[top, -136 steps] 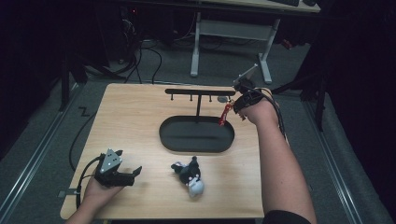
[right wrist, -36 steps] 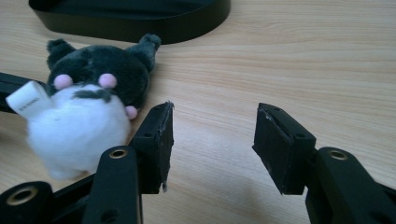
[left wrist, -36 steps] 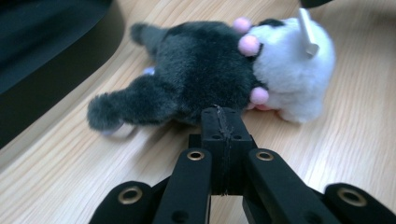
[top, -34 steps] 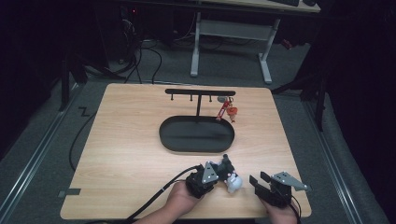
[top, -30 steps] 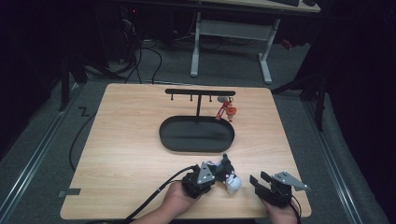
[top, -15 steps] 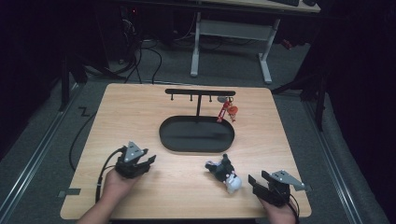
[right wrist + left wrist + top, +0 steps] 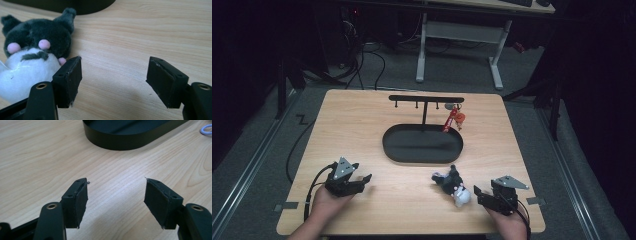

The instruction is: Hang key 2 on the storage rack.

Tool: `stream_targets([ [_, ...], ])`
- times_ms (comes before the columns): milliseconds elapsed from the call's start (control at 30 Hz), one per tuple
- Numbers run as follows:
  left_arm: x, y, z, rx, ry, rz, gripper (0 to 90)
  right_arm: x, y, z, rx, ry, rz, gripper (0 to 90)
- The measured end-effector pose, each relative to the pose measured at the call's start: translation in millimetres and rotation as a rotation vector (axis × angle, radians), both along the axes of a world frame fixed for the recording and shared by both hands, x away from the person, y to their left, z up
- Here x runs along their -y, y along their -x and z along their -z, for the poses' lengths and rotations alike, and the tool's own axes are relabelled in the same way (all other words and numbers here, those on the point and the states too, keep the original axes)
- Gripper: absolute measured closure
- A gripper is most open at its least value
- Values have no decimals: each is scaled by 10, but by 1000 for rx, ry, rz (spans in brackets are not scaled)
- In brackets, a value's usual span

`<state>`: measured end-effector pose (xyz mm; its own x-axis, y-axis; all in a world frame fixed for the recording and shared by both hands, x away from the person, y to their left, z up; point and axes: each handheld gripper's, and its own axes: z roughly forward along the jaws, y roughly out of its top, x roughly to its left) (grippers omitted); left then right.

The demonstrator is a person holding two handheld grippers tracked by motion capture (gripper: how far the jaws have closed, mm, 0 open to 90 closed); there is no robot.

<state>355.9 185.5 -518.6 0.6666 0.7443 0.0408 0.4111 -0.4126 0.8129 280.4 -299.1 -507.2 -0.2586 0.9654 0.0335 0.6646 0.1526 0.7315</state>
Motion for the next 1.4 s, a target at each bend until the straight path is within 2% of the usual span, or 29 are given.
stream_targets([
  [200,-26,6,21,12,-23,3,330,-25,-93,-27,-106,28,16,282],
  [267,-25,5,22,11,-23,2,322,-21,-108,-43,-120,33,15,280],
  [367,-19,7,17,11,-10,3,319,-31,-161,-102,-167,61,6,275],
  [400,-14,10,19,12,-17,7,318,-37,-185,-140,-205,60,7,290],
  [433,-10,11,22,13,-20,7,318,-37,-185,-140,-205,60,7,290],
  [467,-18,9,21,10,-23,9,318,-45,-217,-155,-268,67,-11,307],
  [533,-23,10,16,10,-22,7,318,-61,-255,-163,-338,66,-27,291],
  [567,-25,12,15,10,-24,8,318,-68,-268,-171,-357,75,-38,286],
  [633,-22,20,18,12,-23,11,318,-82,-286,-190,-380,99,-48,267],
  [767,-18,27,22,14,-26,20,317,-94,-324,-242,-436,109,-55,256],
  [1100,-24,38,14,8,-29,33,316,-208,-423,-372,-516,180,-100,238],
  [1400,-33,27,16,1,-22,36,315,-382,-450,-558,-600,220,-180,220],
])
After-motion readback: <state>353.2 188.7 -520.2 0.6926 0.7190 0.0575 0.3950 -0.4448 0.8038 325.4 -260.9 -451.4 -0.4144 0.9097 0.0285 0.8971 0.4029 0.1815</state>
